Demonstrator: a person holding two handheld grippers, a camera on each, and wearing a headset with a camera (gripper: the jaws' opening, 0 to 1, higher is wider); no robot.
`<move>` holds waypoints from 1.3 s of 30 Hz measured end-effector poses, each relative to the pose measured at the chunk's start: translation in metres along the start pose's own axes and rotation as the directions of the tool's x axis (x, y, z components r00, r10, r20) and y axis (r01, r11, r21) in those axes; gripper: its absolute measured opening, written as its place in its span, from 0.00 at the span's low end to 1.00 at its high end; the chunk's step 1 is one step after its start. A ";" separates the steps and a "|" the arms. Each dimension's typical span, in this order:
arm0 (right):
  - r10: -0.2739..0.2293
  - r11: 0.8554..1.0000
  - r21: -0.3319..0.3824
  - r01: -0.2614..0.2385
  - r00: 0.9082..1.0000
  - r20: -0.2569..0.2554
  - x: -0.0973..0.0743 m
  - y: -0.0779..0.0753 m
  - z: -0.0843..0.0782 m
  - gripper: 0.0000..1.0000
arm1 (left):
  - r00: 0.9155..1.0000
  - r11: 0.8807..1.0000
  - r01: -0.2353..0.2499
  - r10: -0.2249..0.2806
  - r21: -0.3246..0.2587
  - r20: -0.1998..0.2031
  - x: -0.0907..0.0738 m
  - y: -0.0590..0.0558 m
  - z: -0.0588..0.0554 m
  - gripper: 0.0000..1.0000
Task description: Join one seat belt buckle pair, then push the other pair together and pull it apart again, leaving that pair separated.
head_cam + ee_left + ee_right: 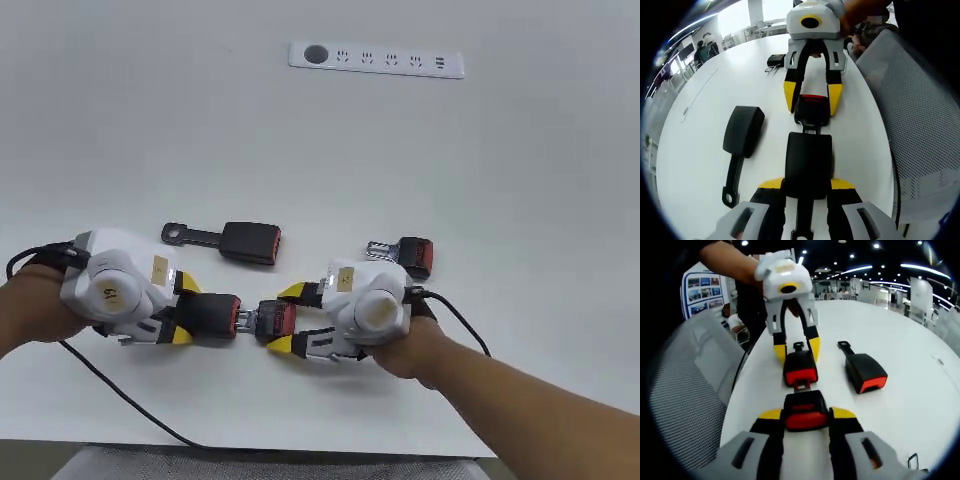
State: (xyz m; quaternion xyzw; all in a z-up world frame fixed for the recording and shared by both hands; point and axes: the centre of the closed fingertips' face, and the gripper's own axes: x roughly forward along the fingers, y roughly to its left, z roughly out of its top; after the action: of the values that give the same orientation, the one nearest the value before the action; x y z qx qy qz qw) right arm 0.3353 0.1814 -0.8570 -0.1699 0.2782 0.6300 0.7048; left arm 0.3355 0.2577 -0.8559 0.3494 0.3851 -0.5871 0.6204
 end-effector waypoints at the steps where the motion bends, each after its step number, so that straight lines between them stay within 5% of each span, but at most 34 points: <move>1: 0.000 1.000 0.003 0.000 1.000 -0.003 0.000 0.000 0.000 0.35 | 1.000 1.000 0.000 0.000 0.003 -0.001 0.000 0.000 0.000 0.32; 31: -0.046 0.999 0.028 0.047 0.998 -0.037 0.017 0.006 0.014 0.35 | 0.999 0.998 0.026 -0.024 0.054 -0.028 -0.001 -0.002 -0.004 0.32; 39: -0.047 0.998 0.026 0.048 0.998 -0.049 0.016 0.006 0.010 0.35 | 1.000 0.998 0.026 -0.026 0.053 -0.007 0.000 -0.002 -0.003 0.32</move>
State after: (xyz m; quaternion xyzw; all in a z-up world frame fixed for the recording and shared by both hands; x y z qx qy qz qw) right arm 0.3320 0.2007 -0.8576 -0.1818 0.2997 0.6050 0.7149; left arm 0.3338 0.2600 -0.8575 0.3625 0.3758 -0.6041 0.6020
